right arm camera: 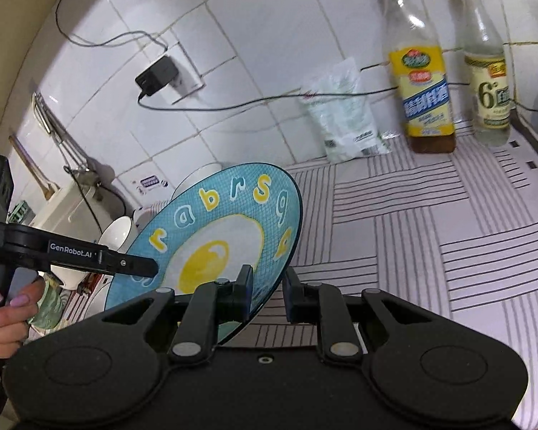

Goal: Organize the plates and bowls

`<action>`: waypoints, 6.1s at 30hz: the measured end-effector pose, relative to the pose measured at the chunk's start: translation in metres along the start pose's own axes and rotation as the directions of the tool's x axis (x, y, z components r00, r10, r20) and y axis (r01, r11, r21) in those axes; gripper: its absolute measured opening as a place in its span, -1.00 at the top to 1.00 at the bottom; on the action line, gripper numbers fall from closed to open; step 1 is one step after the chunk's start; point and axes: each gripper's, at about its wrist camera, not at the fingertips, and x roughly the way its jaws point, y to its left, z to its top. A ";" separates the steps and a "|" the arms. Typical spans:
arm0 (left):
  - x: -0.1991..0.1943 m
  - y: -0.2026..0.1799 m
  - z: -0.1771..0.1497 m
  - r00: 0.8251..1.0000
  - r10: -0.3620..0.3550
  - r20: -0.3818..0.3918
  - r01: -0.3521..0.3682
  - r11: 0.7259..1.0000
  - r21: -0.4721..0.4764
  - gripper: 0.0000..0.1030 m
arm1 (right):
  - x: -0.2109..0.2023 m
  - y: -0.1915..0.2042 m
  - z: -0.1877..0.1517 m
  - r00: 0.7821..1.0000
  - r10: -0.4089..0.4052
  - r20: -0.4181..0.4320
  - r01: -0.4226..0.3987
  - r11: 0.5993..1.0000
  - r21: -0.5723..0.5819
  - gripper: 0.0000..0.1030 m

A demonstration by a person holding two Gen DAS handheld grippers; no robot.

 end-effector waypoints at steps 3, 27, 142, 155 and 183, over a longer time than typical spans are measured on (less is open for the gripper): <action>0.008 0.009 0.001 1.000 0.014 -0.007 -0.014 1.000 -0.013 0.53 | 0.012 0.000 -0.002 1.000 0.016 -0.014 -0.016 1.000 0.003 0.58; 0.066 0.057 0.046 0.996 0.062 -0.057 -0.067 0.993 -0.093 0.52 | 0.114 0.004 0.025 0.992 0.005 -0.122 -0.013 0.998 -0.059 0.58; -0.015 0.193 -0.068 0.983 0.180 -0.047 -0.186 0.962 -0.198 0.06 | 0.184 0.227 -0.141 0.985 0.096 -0.141 -0.165 0.755 -0.635 -0.69; -0.007 0.197 -0.058 0.977 0.199 -0.069 -0.208 0.967 -0.149 0.79 | 0.195 0.222 -0.139 0.979 0.155 -0.130 -0.202 0.783 -0.588 -0.69; 0.015 0.201 -0.001 0.958 0.288 -0.011 -0.288 0.957 -0.024 0.79 | 0.242 0.229 -0.092 0.995 0.077 -0.065 -0.101 0.820 -0.564 -0.65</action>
